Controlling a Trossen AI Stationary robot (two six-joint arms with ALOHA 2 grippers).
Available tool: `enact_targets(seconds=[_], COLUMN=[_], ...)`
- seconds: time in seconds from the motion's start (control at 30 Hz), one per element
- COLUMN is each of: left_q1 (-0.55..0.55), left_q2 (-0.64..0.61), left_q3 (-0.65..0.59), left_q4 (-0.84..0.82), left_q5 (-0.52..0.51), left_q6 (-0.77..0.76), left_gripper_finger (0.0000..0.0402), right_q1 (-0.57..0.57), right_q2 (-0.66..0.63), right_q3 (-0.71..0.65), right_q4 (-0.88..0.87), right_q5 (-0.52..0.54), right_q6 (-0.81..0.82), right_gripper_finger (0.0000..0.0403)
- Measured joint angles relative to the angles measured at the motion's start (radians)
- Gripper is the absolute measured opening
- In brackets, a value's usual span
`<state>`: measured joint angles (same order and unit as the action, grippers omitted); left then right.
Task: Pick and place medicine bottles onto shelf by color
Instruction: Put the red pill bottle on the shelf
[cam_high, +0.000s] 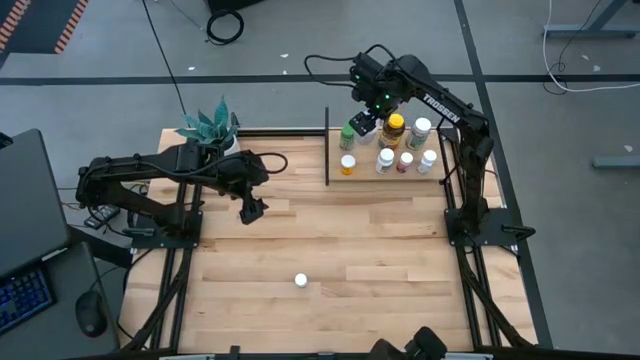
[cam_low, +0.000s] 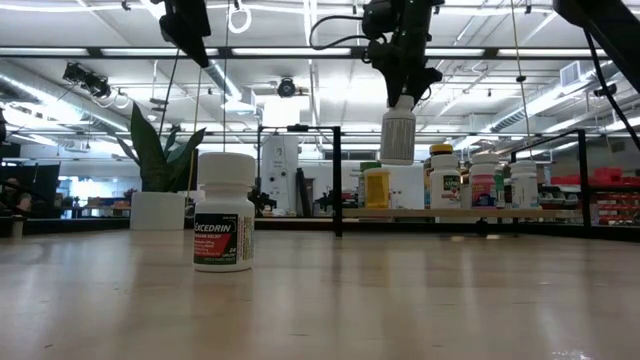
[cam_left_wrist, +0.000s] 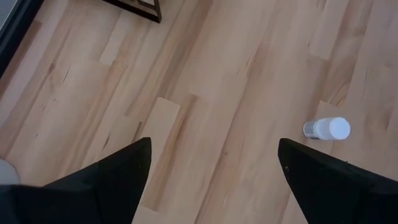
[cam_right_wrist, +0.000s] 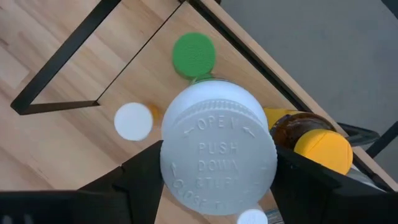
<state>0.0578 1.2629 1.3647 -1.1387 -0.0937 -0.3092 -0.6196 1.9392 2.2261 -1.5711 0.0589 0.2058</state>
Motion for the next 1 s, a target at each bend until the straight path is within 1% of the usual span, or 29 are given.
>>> enact_targets(seconds=[0.4, 0.87, 1.0], left_q1=[0.0, 0.0, 0.0], left_q2=[0.0, 0.0, 0.0], left_q3=[0.0, 0.0, 0.0], left_q4=[0.014, 0.014, 0.014], left_q5=[0.0, 0.0, 0.0], left_q6=[-0.001, -0.001, 0.002], left_gripper_finger=[0.0355, 0.0355, 0.0355], right_q1=[-0.009, -0.03, -0.031], right_q2=[0.005, 0.006, 0.006], right_q3=[-0.008, -0.159, -0.186], right_q4=[0.002, 0.001, 0.026], right_q5=[0.0, -0.007, -0.007], right_q6=[0.019, -0.021, -0.026], right_gripper_finger=[0.0258, 0.0258, 0.0258])
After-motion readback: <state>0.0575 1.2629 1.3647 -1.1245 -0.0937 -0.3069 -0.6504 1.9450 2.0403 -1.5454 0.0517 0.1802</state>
